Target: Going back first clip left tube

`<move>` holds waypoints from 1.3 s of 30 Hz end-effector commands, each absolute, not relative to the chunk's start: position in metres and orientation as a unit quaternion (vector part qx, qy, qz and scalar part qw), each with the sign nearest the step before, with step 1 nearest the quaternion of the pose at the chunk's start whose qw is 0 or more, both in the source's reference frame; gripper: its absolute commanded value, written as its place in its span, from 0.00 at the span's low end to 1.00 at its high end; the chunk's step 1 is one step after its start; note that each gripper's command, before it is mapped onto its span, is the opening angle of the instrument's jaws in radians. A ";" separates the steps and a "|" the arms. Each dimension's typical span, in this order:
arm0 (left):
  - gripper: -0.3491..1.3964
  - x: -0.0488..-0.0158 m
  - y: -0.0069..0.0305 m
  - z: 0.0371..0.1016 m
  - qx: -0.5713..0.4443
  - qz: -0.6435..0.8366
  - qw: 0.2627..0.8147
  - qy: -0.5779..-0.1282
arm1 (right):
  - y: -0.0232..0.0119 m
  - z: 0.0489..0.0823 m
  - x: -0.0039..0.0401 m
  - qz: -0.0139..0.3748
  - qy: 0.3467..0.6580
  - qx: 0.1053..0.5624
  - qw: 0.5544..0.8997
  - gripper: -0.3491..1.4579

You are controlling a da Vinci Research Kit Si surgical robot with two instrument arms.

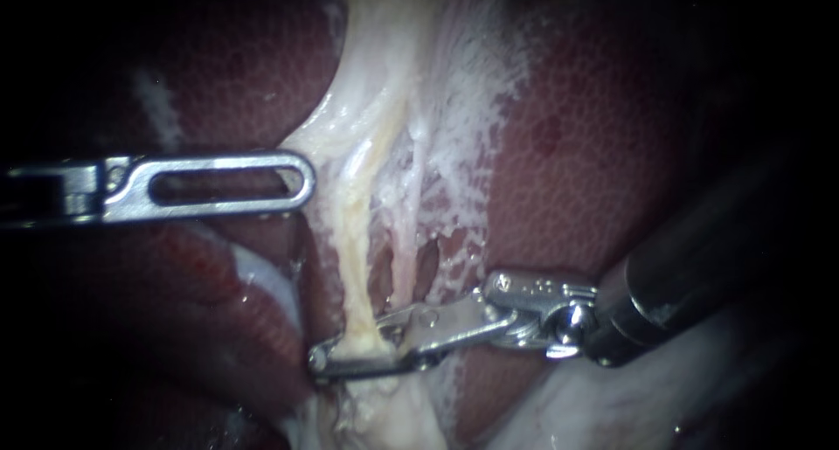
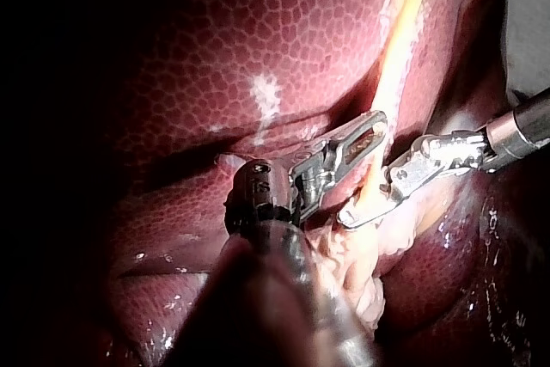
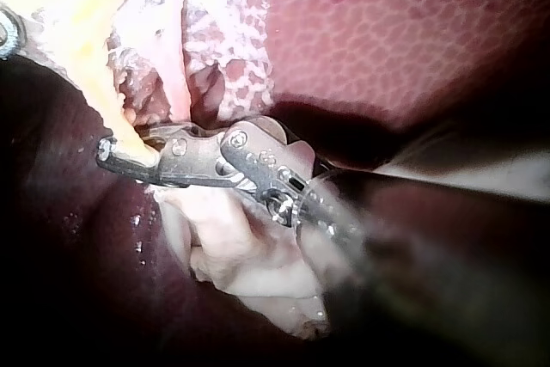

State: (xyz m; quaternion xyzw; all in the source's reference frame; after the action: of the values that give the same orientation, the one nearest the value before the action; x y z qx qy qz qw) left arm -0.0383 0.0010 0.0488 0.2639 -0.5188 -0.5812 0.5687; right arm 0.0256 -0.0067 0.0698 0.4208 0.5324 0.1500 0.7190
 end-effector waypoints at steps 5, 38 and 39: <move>0.00 -0.0383 0.0009 0.0489 0.264 -0.581 0.569 -0.519 | -0.0067 0.0697 0.0256 0.150 0.532 0.421 0.719 0.00; 0.00 -0.0383 0.0009 0.0489 0.264 -0.581 0.569 -0.519 | -0.0050 0.0690 0.0257 0.040 0.594 0.328 0.733 0.51; 0.00 -0.0383 0.0009 0.0489 0.264 -0.581 0.569 -0.519 | -0.0049 0.0690 0.0256 0.041 0.594 0.327 0.734 0.51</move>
State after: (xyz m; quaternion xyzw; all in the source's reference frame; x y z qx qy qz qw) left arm -0.0383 0.0009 0.0490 0.2636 -0.5188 -0.5812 0.5688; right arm 0.0256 -0.0049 0.0689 0.3268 0.5947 0.0402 0.7334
